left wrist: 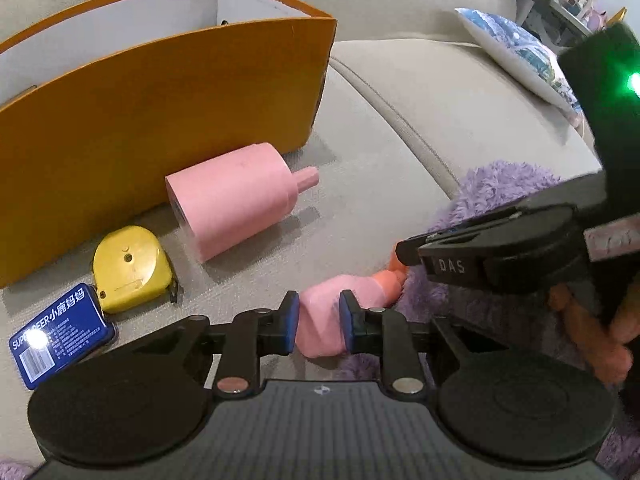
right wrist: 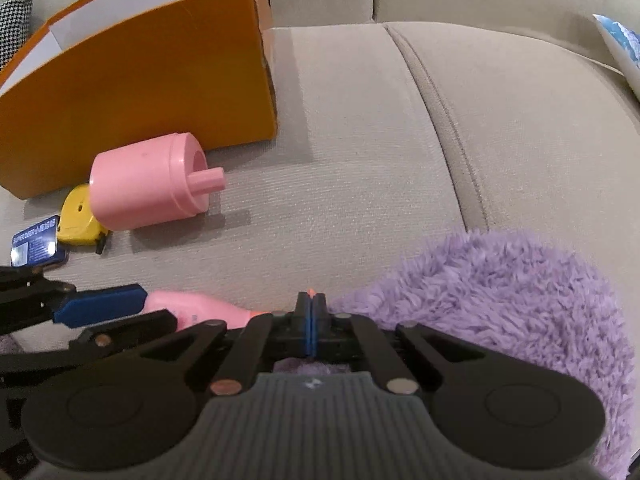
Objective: Organize rigid objects
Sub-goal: 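Grasp the pink cylindrical bottle with the left gripper while the right grasps the pink pump bottle, then lift both pink bottles and carry them over the orange box with both grippers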
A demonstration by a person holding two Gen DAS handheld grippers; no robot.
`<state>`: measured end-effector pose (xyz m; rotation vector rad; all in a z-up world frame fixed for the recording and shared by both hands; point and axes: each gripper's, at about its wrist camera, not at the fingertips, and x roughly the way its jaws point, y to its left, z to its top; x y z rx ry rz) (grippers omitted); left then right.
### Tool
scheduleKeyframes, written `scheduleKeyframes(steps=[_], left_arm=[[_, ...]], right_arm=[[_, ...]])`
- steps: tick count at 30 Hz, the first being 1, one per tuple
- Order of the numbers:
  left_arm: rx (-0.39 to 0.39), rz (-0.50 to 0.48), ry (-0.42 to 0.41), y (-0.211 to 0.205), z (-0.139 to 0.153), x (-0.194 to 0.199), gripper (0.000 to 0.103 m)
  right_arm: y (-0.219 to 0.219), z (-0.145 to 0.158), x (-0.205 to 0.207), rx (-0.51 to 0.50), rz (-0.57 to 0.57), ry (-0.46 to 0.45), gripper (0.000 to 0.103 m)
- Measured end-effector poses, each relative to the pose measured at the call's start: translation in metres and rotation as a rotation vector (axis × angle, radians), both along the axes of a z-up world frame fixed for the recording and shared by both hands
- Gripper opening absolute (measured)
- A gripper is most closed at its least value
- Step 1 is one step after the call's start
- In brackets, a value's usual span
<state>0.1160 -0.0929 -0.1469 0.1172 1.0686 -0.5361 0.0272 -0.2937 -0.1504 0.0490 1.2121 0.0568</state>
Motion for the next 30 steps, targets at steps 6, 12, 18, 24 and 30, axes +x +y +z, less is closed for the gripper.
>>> scheduleKeyframes(steps=[6, 12, 18, 24, 30], left_arm=[[-0.031, 0.009, 0.013, 0.006, -0.001, 0.001, 0.025], [-0.059, 0.017, 0.020, 0.011, -0.004, 0.001, 0.025], [-0.042, 0.009, -0.007, 0.014, 0.000, -0.002, 0.025], [-0.002, 0.013, -0.139, 0.031, 0.018, 0.003, 0.025], [0.164, -0.200, -0.313, 0.013, 0.031, 0.007, 0.050]], right_arm=[[0.010, 0.006, 0.006, 0.018, 0.048, 0.028, 0.039], [0.013, 0.001, 0.013, -0.039, 0.048, 0.044, 0.035], [0.019, -0.008, 0.018, -0.074, 0.103, 0.019, 0.005], [0.023, 0.008, 0.029, -0.031, 0.156, -0.077, 0.007], [0.024, 0.018, 0.049, -0.048, 0.210, -0.166, 0.007]])
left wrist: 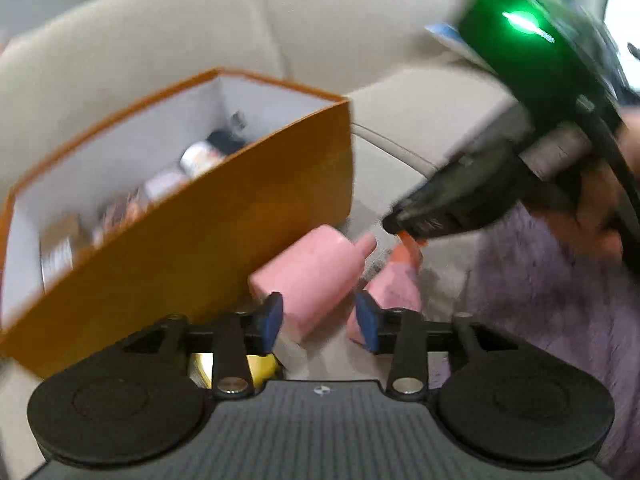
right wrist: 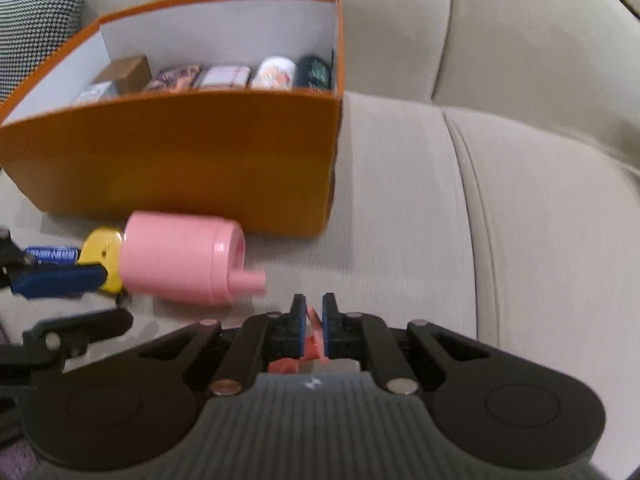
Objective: Organize rigid objects
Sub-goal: 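Lift both pink bottles and carry them over the orange box with both grippers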
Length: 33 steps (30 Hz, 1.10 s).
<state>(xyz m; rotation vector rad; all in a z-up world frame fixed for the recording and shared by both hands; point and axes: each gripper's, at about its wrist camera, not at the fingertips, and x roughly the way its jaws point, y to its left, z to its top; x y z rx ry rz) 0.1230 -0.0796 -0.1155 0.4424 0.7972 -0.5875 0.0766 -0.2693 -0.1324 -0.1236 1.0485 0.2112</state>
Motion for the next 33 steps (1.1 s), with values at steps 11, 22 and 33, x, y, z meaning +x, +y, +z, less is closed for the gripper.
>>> scheduleKeyframes(steps=[11, 22, 33], left_arm=[[0.209, -0.175, -0.028, -0.027, -0.017, 0.028, 0.057], [0.256, -0.170, 0.016, -0.031, -0.028, 0.043, 0.067], [-0.030, 0.171, 0.318, -0.002, -0.007, 0.056, 0.057]], right_arm=[[-0.022, -0.003, 0.002, 0.116, -0.075, -0.033, 0.035], [-0.057, -0.013, -0.034, 0.462, -0.342, 0.204, 0.041], [-0.057, -0.020, -0.020, 0.512, -0.330, 0.183, 0.034]])
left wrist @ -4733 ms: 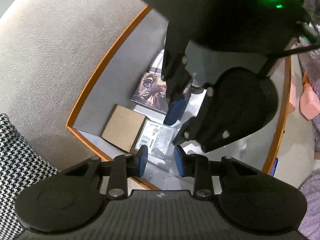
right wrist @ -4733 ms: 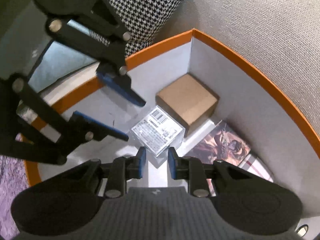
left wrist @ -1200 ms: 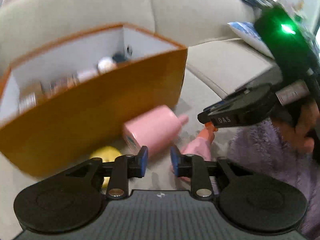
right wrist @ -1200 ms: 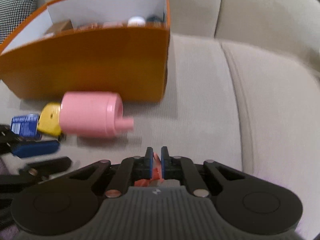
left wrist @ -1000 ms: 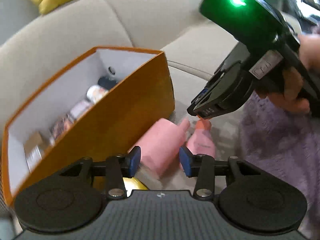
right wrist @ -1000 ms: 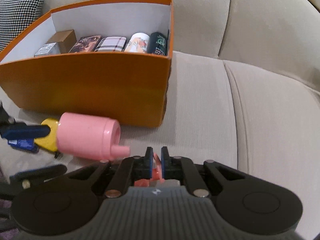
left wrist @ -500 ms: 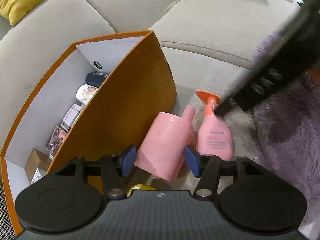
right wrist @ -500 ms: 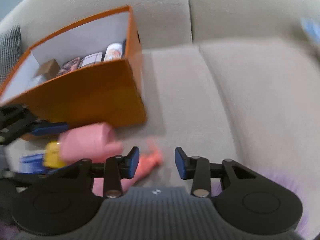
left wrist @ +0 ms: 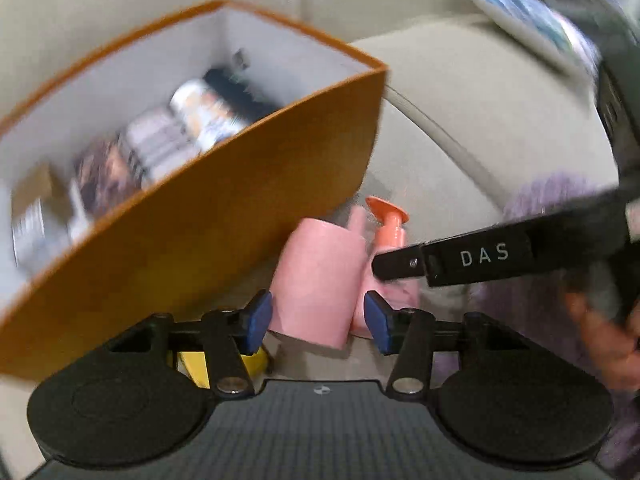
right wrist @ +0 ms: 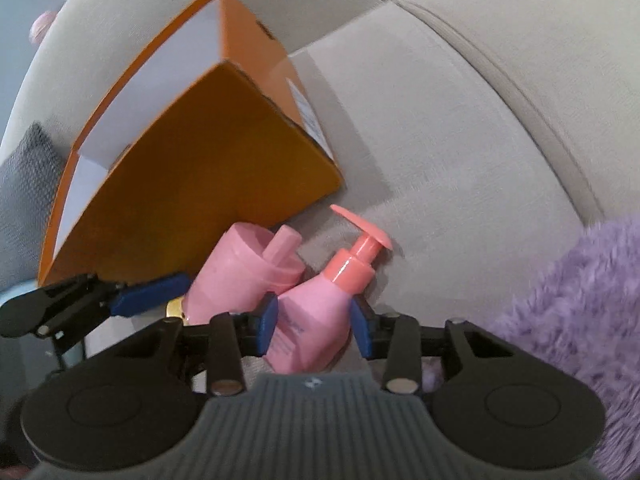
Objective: Organize rigid objects
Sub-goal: 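Lift both pink bottles and carry them over the orange box with both grippers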
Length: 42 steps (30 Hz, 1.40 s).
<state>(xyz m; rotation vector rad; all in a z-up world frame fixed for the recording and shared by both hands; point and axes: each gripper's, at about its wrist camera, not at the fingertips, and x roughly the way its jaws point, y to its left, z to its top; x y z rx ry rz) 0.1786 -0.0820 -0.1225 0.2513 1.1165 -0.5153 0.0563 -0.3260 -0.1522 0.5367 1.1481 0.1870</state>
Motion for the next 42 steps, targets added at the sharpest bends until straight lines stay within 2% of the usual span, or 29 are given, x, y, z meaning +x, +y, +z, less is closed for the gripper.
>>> scheduleKeyframes(steps=[3, 4, 8, 10, 11, 13, 20, 24, 30, 36, 42], left_arm=[[-0.075, 0.137, 0.110, 0.012, -0.005, 0.006, 0.056], [-0.083, 0.163, 0.115, 0.015, -0.006, 0.007, 0.056], [-0.077, 0.173, 0.109, 0.017, -0.009, 0.010, 0.056], [-0.076, 0.172, 0.101, 0.013, -0.007, 0.013, 0.059], [-0.081, 0.169, 0.088, 0.011, -0.005, 0.016, 0.063], [-0.084, 0.155, 0.073, 0.007, -0.001, 0.019, 0.070], [0.007, 0.086, 0.054, -0.014, -0.005, 0.030, 0.068], [0.047, 0.072, 0.051, -0.015, -0.014, 0.028, 0.064], [0.007, 0.112, 0.036, -0.010, -0.017, 0.022, 0.061], [-0.054, 0.170, 0.027, 0.003, -0.014, 0.007, 0.061], [-0.134, 0.234, -0.023, 0.025, 0.007, -0.018, 0.061]], right_arm=[[0.002, 0.006, 0.001, -0.073, 0.033, -0.025, 0.017], [0.001, 0.006, 0.002, -0.082, 0.044, -0.018, 0.019], [-0.010, 0.000, 0.004, -0.001, 0.008, 0.028, 0.024], [-0.012, -0.003, 0.004, 0.009, -0.012, 0.041, 0.039], [-0.013, -0.005, 0.004, 0.020, -0.023, 0.049, 0.040], [-0.015, -0.009, 0.004, 0.050, -0.042, 0.062, 0.040], [-0.017, -0.025, 0.014, 0.152, -0.107, 0.132, 0.041], [-0.012, -0.034, 0.020, 0.165, -0.112, 0.142, 0.043], [-0.006, -0.037, 0.018, 0.147, -0.095, 0.115, 0.042], [0.002, -0.027, 0.007, 0.094, -0.039, 0.044, 0.036], [0.010, -0.004, -0.012, 0.034, 0.018, -0.037, 0.033]])
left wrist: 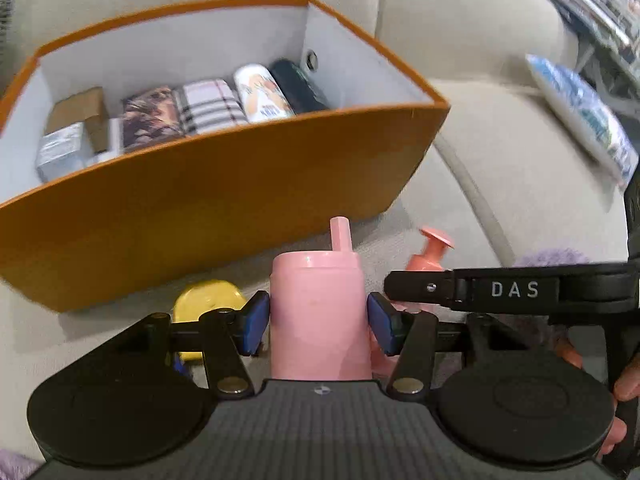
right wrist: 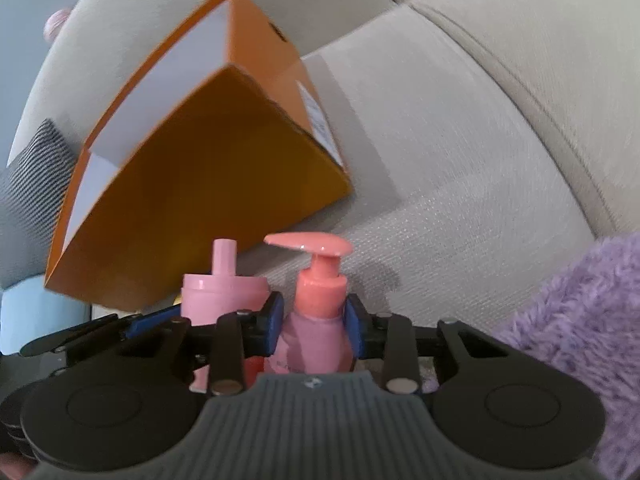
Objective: Organize rigid objects
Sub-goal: 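Lift both pink bottles and carry them over the orange box with both grippers, then lower the pink bottles into the box beside the brown cube with both grippers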
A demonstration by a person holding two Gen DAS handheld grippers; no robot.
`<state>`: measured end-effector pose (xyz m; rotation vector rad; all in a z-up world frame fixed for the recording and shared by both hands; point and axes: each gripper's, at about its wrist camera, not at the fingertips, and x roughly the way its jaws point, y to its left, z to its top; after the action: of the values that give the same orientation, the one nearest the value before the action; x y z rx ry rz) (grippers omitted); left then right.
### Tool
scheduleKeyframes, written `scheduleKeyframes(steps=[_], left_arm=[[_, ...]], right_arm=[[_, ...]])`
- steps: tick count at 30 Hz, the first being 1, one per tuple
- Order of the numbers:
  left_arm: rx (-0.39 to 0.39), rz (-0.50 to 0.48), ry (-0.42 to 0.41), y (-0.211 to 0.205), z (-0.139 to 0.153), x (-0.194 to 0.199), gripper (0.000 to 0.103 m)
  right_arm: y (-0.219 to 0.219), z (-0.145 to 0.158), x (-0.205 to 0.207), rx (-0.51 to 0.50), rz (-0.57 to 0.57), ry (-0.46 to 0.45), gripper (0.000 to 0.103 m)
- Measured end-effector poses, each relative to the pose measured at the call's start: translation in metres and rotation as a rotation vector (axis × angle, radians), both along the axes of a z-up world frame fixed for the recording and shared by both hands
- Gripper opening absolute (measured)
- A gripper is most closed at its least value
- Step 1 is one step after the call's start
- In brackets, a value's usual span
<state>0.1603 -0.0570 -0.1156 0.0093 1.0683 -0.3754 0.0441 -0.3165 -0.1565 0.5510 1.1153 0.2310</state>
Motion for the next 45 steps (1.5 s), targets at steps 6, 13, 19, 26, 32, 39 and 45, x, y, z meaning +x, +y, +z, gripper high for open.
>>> scheduleKeyframes(steps=[6, 13, 19, 26, 32, 39, 45], left_arm=[[-0.074, 0.041, -0.080, 0.021, 0.032, -0.024, 0.061], [-0.121, 0.097, -0.208, 0.045, 0.077, -0.042, 0.061], [-0.102, 0.128, -0.336, 0.071, 0.123, -0.038, 0.061], [-0.086, 0.148, -0.386, 0.098, 0.158, 0.000, 0.061], [-0.004, 0.151, -0.295, 0.111, 0.132, 0.045, 0.061], [0.060, 0.115, -0.169, 0.107, 0.082, 0.071, 0.061], [0.125, 0.062, -0.115, 0.098, 0.057, 0.079, 0.061]], right_arm=[[0.013, 0.031, -0.019, -0.071, 0.053, -0.130, 0.030], [0.024, 0.074, -0.044, -0.076, 0.093, -0.262, 0.028], [0.040, 0.120, -0.039, -0.072, 0.156, -0.392, 0.028], [0.069, 0.170, -0.008, -0.068, 0.225, -0.509, 0.027], [0.094, 0.170, 0.043, -0.083, 0.260, -0.466, 0.027], [0.116, 0.129, 0.085, -0.146, 0.327, -0.348, 0.027], [0.128, 0.090, 0.114, -0.134, 0.398, -0.193, 0.027]])
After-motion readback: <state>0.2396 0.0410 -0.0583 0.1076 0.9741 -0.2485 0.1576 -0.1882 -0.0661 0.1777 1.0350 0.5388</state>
